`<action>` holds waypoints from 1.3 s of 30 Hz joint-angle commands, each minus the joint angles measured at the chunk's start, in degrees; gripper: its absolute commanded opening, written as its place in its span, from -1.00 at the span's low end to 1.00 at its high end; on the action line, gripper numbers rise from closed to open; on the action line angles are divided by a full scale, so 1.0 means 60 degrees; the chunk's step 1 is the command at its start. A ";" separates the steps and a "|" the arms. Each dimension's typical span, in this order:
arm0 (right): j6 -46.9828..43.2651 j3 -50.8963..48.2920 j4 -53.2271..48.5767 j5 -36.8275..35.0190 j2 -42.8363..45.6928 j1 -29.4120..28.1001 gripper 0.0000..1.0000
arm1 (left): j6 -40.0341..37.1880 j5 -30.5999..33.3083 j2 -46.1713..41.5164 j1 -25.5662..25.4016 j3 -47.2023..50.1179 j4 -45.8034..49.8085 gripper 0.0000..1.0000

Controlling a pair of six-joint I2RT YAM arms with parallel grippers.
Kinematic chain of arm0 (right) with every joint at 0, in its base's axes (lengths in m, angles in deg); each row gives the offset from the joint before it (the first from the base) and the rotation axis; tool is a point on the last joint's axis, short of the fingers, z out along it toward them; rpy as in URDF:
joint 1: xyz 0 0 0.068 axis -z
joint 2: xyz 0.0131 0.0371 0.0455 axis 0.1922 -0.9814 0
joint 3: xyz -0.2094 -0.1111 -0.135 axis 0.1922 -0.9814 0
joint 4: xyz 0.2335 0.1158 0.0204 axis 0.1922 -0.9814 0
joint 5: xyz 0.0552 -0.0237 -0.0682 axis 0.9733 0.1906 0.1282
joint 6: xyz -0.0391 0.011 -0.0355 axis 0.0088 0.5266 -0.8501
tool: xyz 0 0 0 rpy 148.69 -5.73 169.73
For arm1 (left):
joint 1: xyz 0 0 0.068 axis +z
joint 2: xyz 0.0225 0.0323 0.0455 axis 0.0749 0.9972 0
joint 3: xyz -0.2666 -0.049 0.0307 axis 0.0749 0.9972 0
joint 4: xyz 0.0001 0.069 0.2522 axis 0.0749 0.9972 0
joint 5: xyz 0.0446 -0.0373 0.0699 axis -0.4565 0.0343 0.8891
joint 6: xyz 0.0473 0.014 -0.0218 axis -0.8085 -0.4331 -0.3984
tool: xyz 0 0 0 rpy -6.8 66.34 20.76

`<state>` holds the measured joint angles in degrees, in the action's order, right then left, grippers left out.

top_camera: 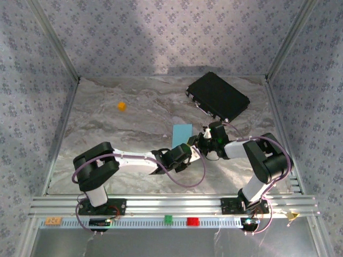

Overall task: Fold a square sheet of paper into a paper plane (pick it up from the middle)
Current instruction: Fold the triangle a second time at the center of the table.

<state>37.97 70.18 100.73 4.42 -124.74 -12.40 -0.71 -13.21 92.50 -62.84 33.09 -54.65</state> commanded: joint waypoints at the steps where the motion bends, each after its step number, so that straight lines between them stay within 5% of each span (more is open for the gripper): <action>1: -0.0007 0.0124 -0.0225 0.0073 0.0092 0.0076 -0.62 | -0.0089 -0.0086 0.0111 -0.0065 -0.0320 0.0244 -0.33; 23: -0.0123 -0.0051 -0.0541 -0.0175 0.0430 0.0217 -0.59 | 0.0654 -0.0322 -0.0019 0.0090 -0.0577 0.0792 -1.00; 35: -0.1400 -0.0417 -0.3804 -0.1596 0.2850 0.1049 -0.44 | 0.3782 -0.5321 -0.0085 0.2090 -0.1044 0.1297 -1.00; 39: -0.1804 -0.0460 -0.4531 -0.1544 0.3601 0.1186 -0.51 | 0.4486 -0.6058 0.0063 0.2411 -0.1053 0.1026 -1.00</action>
<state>30.83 68.52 80.34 -3.58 -105.70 -5.63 20.60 -41.43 92.44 -49.11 28.35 -48.24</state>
